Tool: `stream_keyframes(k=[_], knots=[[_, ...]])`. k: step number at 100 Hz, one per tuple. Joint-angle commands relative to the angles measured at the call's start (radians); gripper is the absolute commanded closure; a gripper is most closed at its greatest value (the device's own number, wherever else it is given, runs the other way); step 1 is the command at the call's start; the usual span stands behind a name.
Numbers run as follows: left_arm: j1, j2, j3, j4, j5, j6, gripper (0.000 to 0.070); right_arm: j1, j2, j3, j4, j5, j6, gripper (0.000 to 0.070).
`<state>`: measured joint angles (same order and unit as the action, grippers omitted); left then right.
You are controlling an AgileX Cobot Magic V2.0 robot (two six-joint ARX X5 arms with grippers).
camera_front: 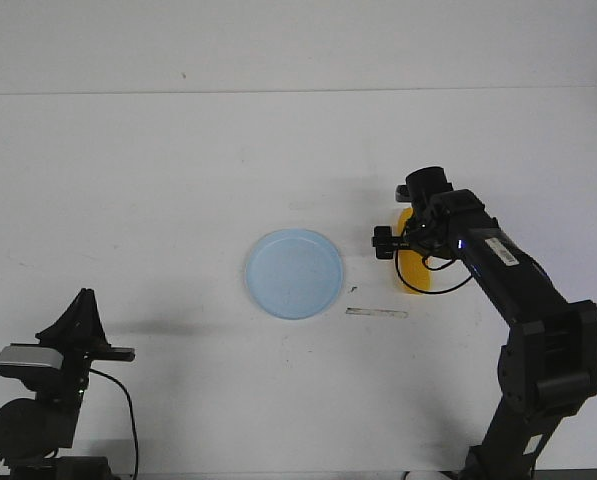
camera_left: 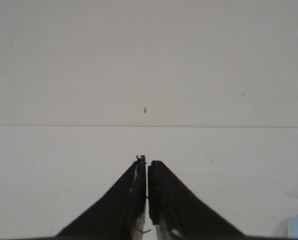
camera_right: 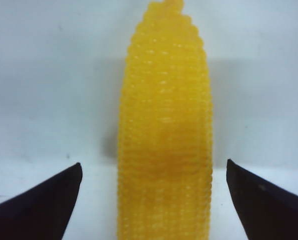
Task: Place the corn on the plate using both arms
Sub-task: 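Reach the right gripper to the yellow corn and grasp it, then lift the corn with the right gripper and carry it over the plate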
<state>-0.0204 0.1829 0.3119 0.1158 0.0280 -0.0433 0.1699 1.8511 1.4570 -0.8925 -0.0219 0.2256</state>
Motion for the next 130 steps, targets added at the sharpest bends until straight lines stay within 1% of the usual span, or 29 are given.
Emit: stream_keyframes(k=[1,16,35,77,88,108,130], knots=[[0.000,-0.001,0.008,0.013,0.002,-0.002,0.0699,0.003,0.021,0.022,0.005,0.005,0.010,0.0119],[0.000,-0.001,0.008,0.013,0.002,-0.002,0.0699,-0.006,0.021,0.022,0.001,0.029,0.013,0.0292],[0.000,-0.001,0.008,0.013,0.002,-0.002,0.0699,-0.008,0.021,0.022,0.000,0.026,0.012,0.0381],[0.000,-0.001,0.008,0.013,0.002,-0.002,0.0699,-0.002,-0.009,0.046,-0.011,0.027,0.008,0.0380],[0.000,-0.001,0.008,0.013,0.002,-0.002,0.0699,0.025,-0.041,0.069,0.006,0.029,-0.031,0.0381],[0.000,-0.001,0.008,0.013,0.002,-0.002,0.0699,0.153,-0.063,0.113,0.037,0.026,-0.126,0.0380],[0.000,-0.001,0.008,0.013,0.002,-0.002,0.0699,0.327,-0.063,0.113,0.149,0.006,-0.169,0.0380]])
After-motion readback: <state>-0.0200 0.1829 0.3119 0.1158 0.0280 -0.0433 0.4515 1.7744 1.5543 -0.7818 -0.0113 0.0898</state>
